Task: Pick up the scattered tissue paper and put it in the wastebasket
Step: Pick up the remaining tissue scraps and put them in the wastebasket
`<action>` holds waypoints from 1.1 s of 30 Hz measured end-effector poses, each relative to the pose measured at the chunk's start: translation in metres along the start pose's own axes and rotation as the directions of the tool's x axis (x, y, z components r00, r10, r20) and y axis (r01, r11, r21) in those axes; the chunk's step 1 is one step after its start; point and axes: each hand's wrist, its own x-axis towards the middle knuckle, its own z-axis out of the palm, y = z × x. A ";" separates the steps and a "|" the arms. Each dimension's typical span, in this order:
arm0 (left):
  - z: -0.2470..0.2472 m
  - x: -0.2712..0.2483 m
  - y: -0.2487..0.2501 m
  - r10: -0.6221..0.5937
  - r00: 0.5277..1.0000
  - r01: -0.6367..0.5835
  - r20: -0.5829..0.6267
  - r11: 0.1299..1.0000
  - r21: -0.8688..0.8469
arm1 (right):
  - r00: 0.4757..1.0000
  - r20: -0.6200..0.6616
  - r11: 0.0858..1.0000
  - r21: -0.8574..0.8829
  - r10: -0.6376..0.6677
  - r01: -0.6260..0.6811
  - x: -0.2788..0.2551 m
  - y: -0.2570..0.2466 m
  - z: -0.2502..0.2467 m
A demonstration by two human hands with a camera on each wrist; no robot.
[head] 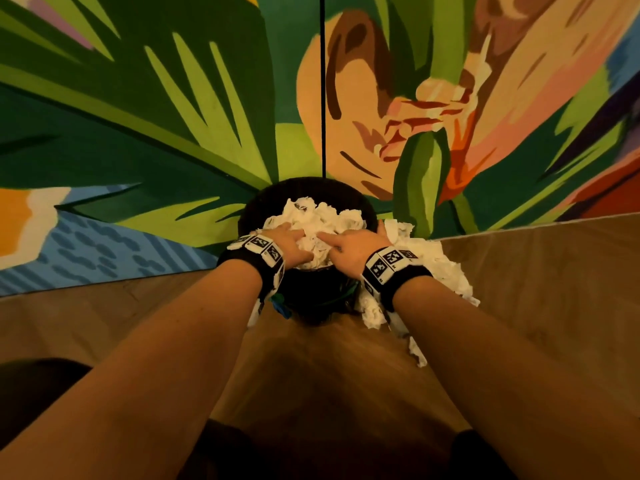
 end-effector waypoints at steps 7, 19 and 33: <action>-0.015 -0.013 -0.006 -0.069 0.972 0.028 -0.226 0.983 -0.179 | 0.966 -0.252 0.997 0.048 -0.053 0.068 -0.012 0.009 -0.003; -0.082 -0.078 0.115 0.283 0.591 -0.604 -0.755 0.777 -0.181 | 0.711 -0.452 0.720 0.686 0.538 -0.108 -0.029 0.121 -0.009; 0.108 0.006 0.178 0.296 0.954 -0.270 0.039 0.912 -0.309 | 0.849 0.171 0.749 0.407 0.499 -0.522 -0.085 0.178 0.129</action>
